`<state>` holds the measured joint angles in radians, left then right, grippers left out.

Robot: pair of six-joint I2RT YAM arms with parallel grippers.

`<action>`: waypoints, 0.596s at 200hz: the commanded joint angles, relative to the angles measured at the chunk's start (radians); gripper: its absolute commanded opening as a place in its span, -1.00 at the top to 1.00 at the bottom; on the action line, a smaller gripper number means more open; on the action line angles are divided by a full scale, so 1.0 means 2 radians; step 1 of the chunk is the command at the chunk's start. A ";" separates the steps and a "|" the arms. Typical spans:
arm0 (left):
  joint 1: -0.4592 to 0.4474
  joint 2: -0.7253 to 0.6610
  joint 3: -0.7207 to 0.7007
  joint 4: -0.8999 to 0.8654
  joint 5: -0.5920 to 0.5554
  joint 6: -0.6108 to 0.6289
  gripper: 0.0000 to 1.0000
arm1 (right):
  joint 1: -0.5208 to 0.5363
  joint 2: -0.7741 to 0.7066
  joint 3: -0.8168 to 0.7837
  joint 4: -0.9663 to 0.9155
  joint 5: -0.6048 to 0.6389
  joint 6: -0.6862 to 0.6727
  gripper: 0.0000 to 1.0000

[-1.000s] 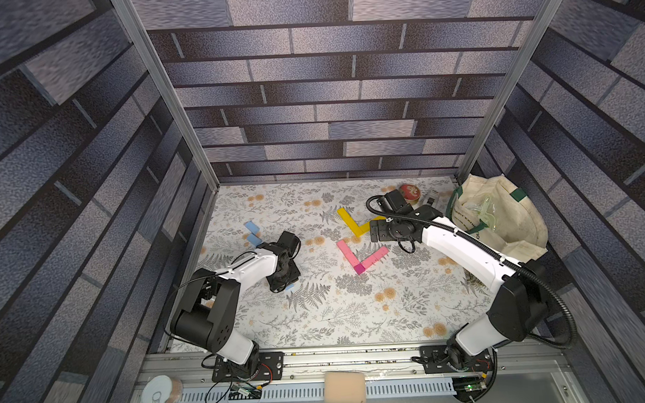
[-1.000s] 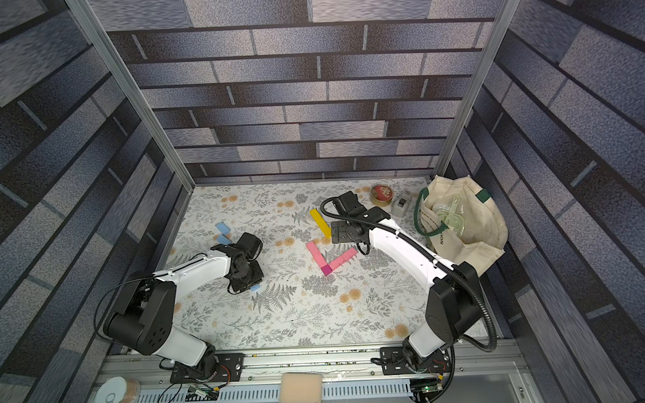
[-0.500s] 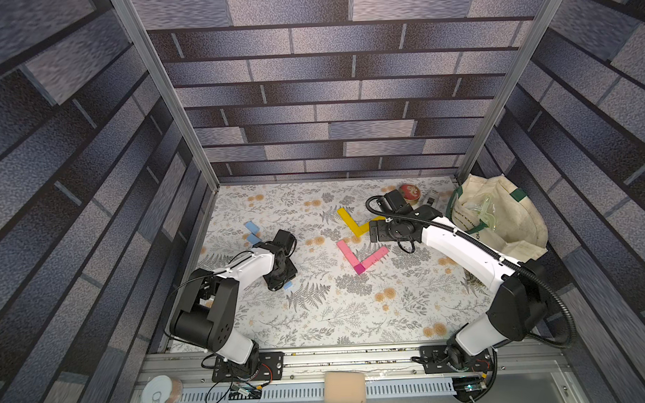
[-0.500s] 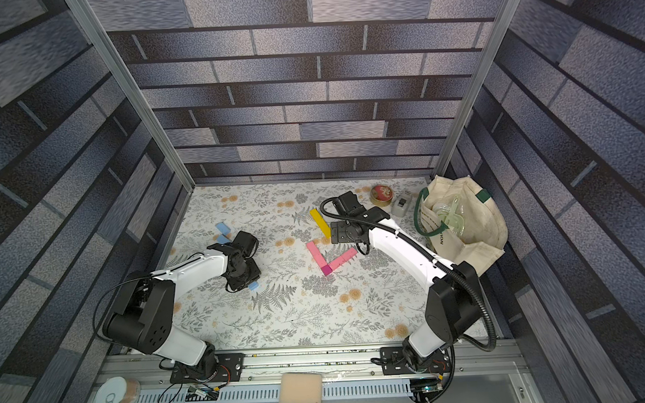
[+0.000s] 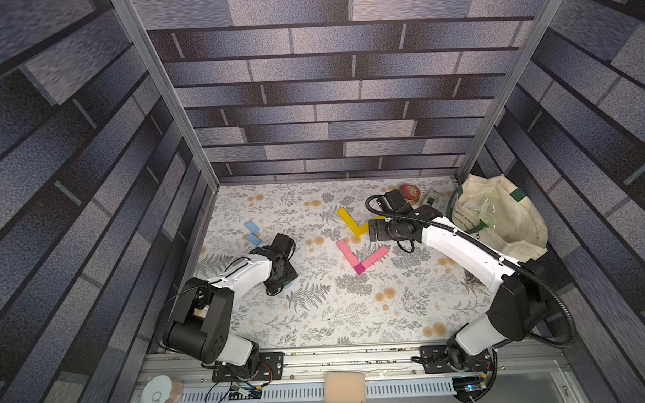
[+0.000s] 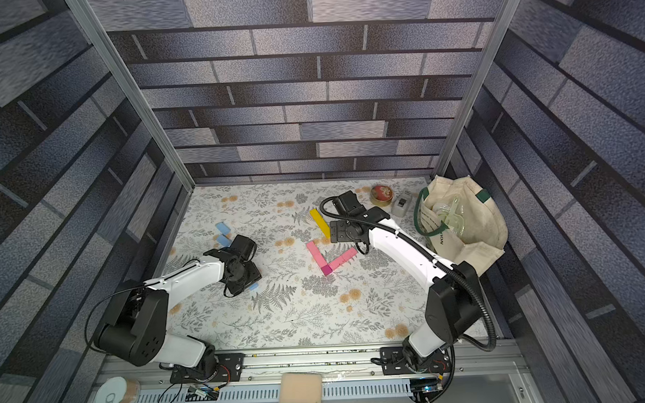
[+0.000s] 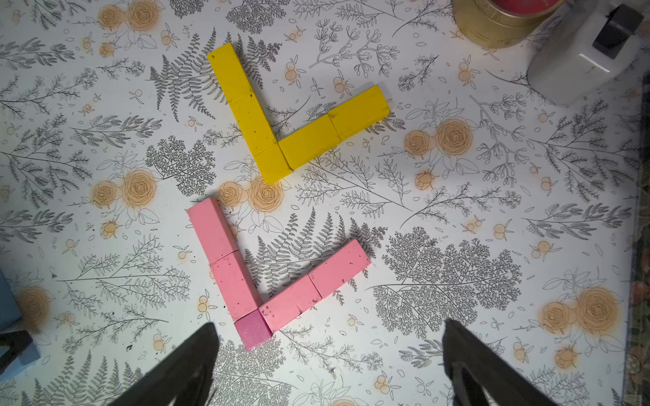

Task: Assemble the letter v with building blocks
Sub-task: Assemble the building block at the center of the board.

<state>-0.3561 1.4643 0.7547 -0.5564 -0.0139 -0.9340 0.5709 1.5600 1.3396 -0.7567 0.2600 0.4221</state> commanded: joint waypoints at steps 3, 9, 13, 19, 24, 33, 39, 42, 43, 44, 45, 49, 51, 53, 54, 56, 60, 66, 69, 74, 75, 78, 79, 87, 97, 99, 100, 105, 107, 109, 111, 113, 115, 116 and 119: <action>-0.010 0.009 -0.021 -0.021 0.000 -0.016 -0.18 | -0.002 0.002 -0.002 0.005 -0.007 0.007 -0.99; -0.012 0.011 -0.022 -0.018 0.001 -0.017 -0.15 | -0.002 0.001 -0.003 0.006 -0.007 0.008 -0.99; -0.013 0.013 -0.022 -0.016 0.002 -0.017 -0.14 | -0.002 0.001 -0.003 0.007 -0.007 0.007 -0.99; -0.013 0.016 -0.022 -0.013 0.004 -0.018 -0.11 | -0.002 0.001 -0.004 0.007 -0.007 0.007 -0.99; -0.013 0.018 -0.022 -0.011 0.005 -0.019 -0.10 | -0.002 0.001 -0.004 0.007 -0.007 0.007 -0.99; -0.013 0.024 -0.020 -0.008 0.005 -0.017 -0.07 | -0.003 0.001 -0.005 0.006 -0.006 0.007 -0.99; -0.013 0.027 -0.018 -0.007 0.005 -0.016 -0.04 | -0.002 0.001 -0.005 0.006 -0.006 0.006 -0.99; -0.013 0.029 -0.017 -0.007 0.005 -0.016 -0.02 | -0.002 0.001 -0.005 0.005 -0.005 0.007 -0.99; -0.013 0.030 -0.016 -0.007 0.005 -0.015 -0.01 | -0.002 0.001 -0.005 0.005 -0.005 0.007 -0.99; -0.014 0.030 -0.016 -0.006 0.005 -0.015 0.00 | -0.002 0.000 -0.005 0.005 -0.005 0.007 -0.99; -0.014 0.030 -0.016 -0.006 0.005 -0.015 0.00 | -0.002 0.000 -0.005 0.005 -0.005 0.007 -0.99; -0.013 0.033 -0.014 -0.004 0.006 -0.014 0.02 | -0.002 0.000 -0.006 0.005 -0.004 0.007 -0.99; -0.013 0.034 -0.014 -0.004 0.007 -0.014 0.03 | -0.002 0.000 -0.006 0.006 -0.004 0.007 -0.99; -0.013 0.035 -0.013 -0.004 0.007 -0.015 0.04 | -0.002 0.000 -0.006 0.006 -0.003 0.007 -0.99; -0.013 0.035 -0.013 -0.004 0.007 -0.014 0.05 | -0.002 0.000 -0.006 0.006 -0.003 0.007 -0.99; -0.014 0.036 -0.012 -0.004 0.008 -0.014 0.05 | -0.002 -0.001 -0.006 0.006 -0.003 0.007 -0.99; -0.014 0.038 -0.010 -0.003 0.008 -0.014 0.06 | -0.002 0.000 -0.006 0.006 -0.003 0.007 -0.99; -0.015 0.040 -0.009 -0.003 0.009 -0.015 0.07 | -0.002 -0.001 -0.007 0.006 -0.003 0.007 -0.99; -0.015 0.041 -0.008 -0.002 0.010 -0.015 0.07 | -0.002 -0.001 -0.007 0.006 -0.003 0.007 -0.99; -0.016 0.042 -0.008 0.000 0.012 -0.015 0.08 | -0.003 -0.001 -0.007 0.007 -0.003 0.007 -0.99; -0.016 0.042 -0.008 0.000 0.012 -0.015 0.08 | -0.002 -0.001 -0.008 0.006 -0.003 0.007 -0.99; -0.016 0.042 -0.007 0.000 0.013 -0.016 0.08 | -0.003 -0.001 -0.008 0.007 -0.003 0.007 -0.99; -0.017 0.042 -0.007 0.000 0.014 -0.016 0.09 | -0.002 -0.001 -0.008 0.007 -0.003 0.007 -0.99; -0.019 0.043 -0.006 0.000 0.015 -0.018 0.10 | -0.002 -0.001 -0.009 0.007 -0.003 0.007 -0.99; -0.020 0.043 -0.005 -0.001 0.012 -0.018 0.13 | -0.002 -0.002 -0.009 0.008 -0.003 0.008 -0.99; -0.020 0.042 -0.005 -0.001 0.012 -0.019 0.14 | -0.002 -0.001 -0.010 0.007 -0.004 0.008 -0.99; -0.020 0.042 -0.005 -0.001 0.012 -0.019 0.14 | -0.002 -0.001 -0.010 0.007 -0.004 0.009 -0.99; -0.020 0.042 -0.007 -0.001 0.011 -0.018 0.16 | -0.002 -0.001 -0.010 0.008 -0.004 0.008 -0.99; -0.020 0.042 -0.007 -0.001 0.011 -0.018 0.17 | -0.002 -0.001 -0.011 0.008 -0.004 0.008 -0.99; -0.020 0.042 -0.006 -0.001 0.010 -0.018 0.18 | -0.003 -0.001 -0.011 0.009 -0.004 0.008 -0.99; -0.020 0.042 -0.007 -0.001 0.010 -0.018 0.19 | -0.003 -0.001 -0.011 0.009 -0.004 0.007 -0.99; -0.019 0.042 -0.008 -0.001 0.010 -0.017 0.20 | -0.002 -0.001 -0.010 0.009 -0.004 0.008 -0.99; -0.019 0.042 -0.008 -0.001 0.010 -0.017 0.20 | -0.002 -0.001 -0.010 0.009 -0.004 0.008 -0.99; -0.019 0.042 -0.008 -0.001 0.009 -0.017 0.21 | -0.002 -0.001 -0.011 0.009 -0.004 0.008 -0.99; -0.018 0.042 -0.008 0.000 0.010 -0.017 0.23 | -0.003 -0.001 -0.010 0.009 -0.005 0.008 -0.99</action>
<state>-0.3851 1.4952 0.7750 -0.5663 -0.0425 -0.9516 0.5709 1.5600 1.3373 -0.7502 0.2535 0.4263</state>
